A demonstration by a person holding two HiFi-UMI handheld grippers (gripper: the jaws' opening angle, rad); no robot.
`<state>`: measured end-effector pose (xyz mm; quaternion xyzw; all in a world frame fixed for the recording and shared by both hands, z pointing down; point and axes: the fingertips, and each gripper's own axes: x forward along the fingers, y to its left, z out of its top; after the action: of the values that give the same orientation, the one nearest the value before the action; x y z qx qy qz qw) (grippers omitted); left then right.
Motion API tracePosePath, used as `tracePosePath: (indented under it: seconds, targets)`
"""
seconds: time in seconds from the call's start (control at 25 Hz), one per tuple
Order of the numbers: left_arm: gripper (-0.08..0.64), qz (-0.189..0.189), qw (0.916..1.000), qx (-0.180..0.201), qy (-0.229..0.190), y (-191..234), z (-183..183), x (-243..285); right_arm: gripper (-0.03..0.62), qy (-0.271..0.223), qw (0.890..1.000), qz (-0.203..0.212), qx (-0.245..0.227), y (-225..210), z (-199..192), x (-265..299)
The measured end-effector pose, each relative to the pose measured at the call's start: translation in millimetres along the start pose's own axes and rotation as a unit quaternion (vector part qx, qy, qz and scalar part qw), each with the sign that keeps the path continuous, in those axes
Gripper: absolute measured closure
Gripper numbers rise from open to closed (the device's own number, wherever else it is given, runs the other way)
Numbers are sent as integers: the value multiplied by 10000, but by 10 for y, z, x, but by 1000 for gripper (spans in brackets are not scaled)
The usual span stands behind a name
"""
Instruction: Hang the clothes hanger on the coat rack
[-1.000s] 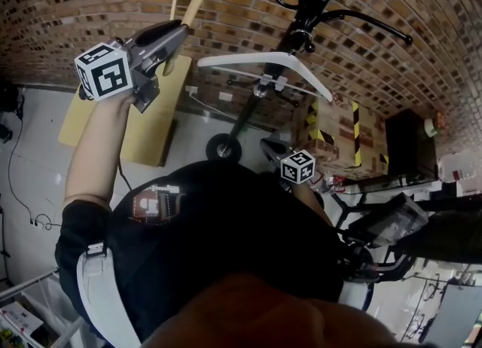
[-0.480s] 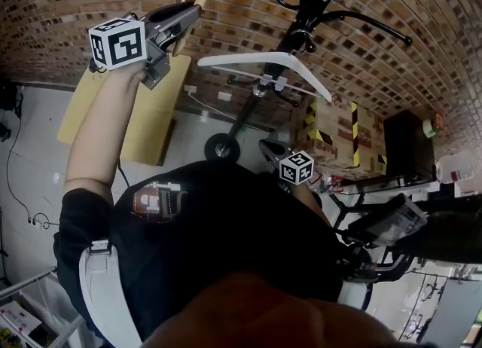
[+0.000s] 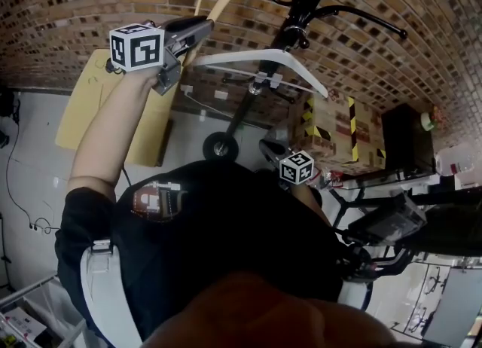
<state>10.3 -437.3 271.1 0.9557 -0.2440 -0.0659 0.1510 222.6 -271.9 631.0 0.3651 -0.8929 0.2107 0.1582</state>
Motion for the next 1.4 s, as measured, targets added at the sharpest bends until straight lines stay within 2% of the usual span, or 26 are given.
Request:
tracePosePath:
  seconds: [0.32,0.56,0.68,0.88,1.0,1.08,1.2,1.4]
  targets:
    - [480,-10,9993,-217,301,56,-350,103,578,-8,10000,-34,40,4,-63,-29]
    - [471,-255,9986,-360,275,-43,-460,120,578,13,10000,-19,69,34,-107,-22]
    - [466,-234,9990,-325,217,-71,-491,145,578,28,10000,3,61,46,-117,-14]
    - [468,-178,9984,-386,372,-69,-627,104,578,13,10000,14,58,37,-118,-21]
    - [468,-157,9985,-452,260,-28,-644,-45,578,22,10000,23,61,43,-119,-12]
    - [468,-26,9990,-435,132,56,-649,-210,578,27,10000,36,64,54,-117,-2]
    - [468,373,9986,-386,-16,255,-749,-538,578,28,10000,45,71,51,-115,2]
    - [468,959,9934,-555,-283,568,-1111,-1174,578,77,9999,63,78,70,-137,13]
